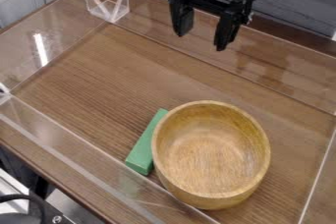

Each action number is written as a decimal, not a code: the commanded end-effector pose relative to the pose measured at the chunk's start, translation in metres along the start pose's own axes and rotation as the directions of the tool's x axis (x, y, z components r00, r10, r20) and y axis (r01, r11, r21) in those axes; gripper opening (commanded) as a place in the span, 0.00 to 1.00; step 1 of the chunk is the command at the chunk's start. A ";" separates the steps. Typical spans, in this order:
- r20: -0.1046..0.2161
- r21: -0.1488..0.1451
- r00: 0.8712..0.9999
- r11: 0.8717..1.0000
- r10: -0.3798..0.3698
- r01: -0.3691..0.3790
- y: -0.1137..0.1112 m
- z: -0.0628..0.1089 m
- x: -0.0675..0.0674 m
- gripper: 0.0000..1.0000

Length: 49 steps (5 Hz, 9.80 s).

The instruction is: Put the green block in the brown bowl

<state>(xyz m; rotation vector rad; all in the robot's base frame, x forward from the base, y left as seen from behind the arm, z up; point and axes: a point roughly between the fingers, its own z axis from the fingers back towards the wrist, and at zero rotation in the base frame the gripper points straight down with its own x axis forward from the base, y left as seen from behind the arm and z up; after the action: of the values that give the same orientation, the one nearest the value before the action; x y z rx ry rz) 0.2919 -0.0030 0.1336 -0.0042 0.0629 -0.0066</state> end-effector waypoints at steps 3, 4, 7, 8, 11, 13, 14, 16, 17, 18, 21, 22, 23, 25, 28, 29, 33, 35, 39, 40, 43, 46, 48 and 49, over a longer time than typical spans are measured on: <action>0.020 0.010 0.996 0.996 -0.090 0.090 0.025 -0.022 -0.095 1.00; 0.080 0.018 0.992 0.995 -0.101 0.100 0.035 -0.023 -0.113 1.00; 0.106 0.010 0.990 0.995 -0.095 0.095 0.030 -0.052 -0.110 1.00; 0.108 0.004 0.989 0.995 -0.097 0.097 0.027 -0.056 -0.109 1.00; 0.106 -0.017 0.990 0.995 -0.097 0.099 0.022 -0.064 -0.109 1.00; 0.105 -0.031 0.990 0.995 -0.095 0.099 0.020 -0.066 -0.109 1.00; 0.105 -0.037 0.990 0.995 -0.093 0.097 0.020 -0.067 -0.109 1.00; 0.105 -0.048 0.991 0.994 -0.088 0.094 0.020 -0.069 -0.109 1.00; 0.105 -0.053 0.991 0.994 -0.086 0.092 0.020 -0.070 -0.109 1.00; 0.105 -0.057 0.991 0.994 -0.083 0.089 0.021 -0.071 -0.109 1.00; 0.111 -0.070 0.991 0.994 -0.076 0.084 0.021 -0.080 -0.108 1.00; 0.116 -0.074 0.990 0.994 -0.074 0.083 0.021 -0.089 -0.108 1.00; 0.119 -0.079 0.991 0.994 -0.066 0.076 0.022 -0.098 -0.107 1.00; 0.129 -0.091 0.990 0.993 -0.057 0.069 0.022 -0.110 -0.105 0.00; 0.091 -0.111 0.995 0.992 -0.045 0.055 0.023 -0.092 -0.102 0.00; 0.081 -0.118 0.996 0.992 -0.044 0.053 0.024 -0.086 -0.103 0.00; 0.061 -0.141 0.998 0.989 -0.032 0.040 0.025 -0.059 -0.104 0.00; 0.067 -0.155 0.998 0.988 -0.016 0.026 0.021 -0.043 -0.106 0.00; 0.080 -0.171 0.997 0.985 -0.009 0.023 0.012 -0.035 -0.105 0.00; 0.085 -0.174 0.996 0.985 -0.009 0.024 0.009 -0.034 -0.104 0.00; 0.090 -0.186 0.993 0.979 -0.070 0.086 -0.054 -0.025 -0.101 0.00; 0.110 -0.187 0.986 0.972 -0.123 0.142 -0.153 -0.036 -0.096 0.00; 0.121 -0.196 0.989 0.974 -0.088 0.110 -0.140 -0.025 -0.095 0.00; 0.126 -0.199 0.989 0.975 -0.071 0.095 -0.132 -0.022 -0.094 0.00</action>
<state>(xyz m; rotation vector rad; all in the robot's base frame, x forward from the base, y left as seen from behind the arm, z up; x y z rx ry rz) 0.1881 -0.1320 0.1040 -0.1864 -0.0005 -0.0839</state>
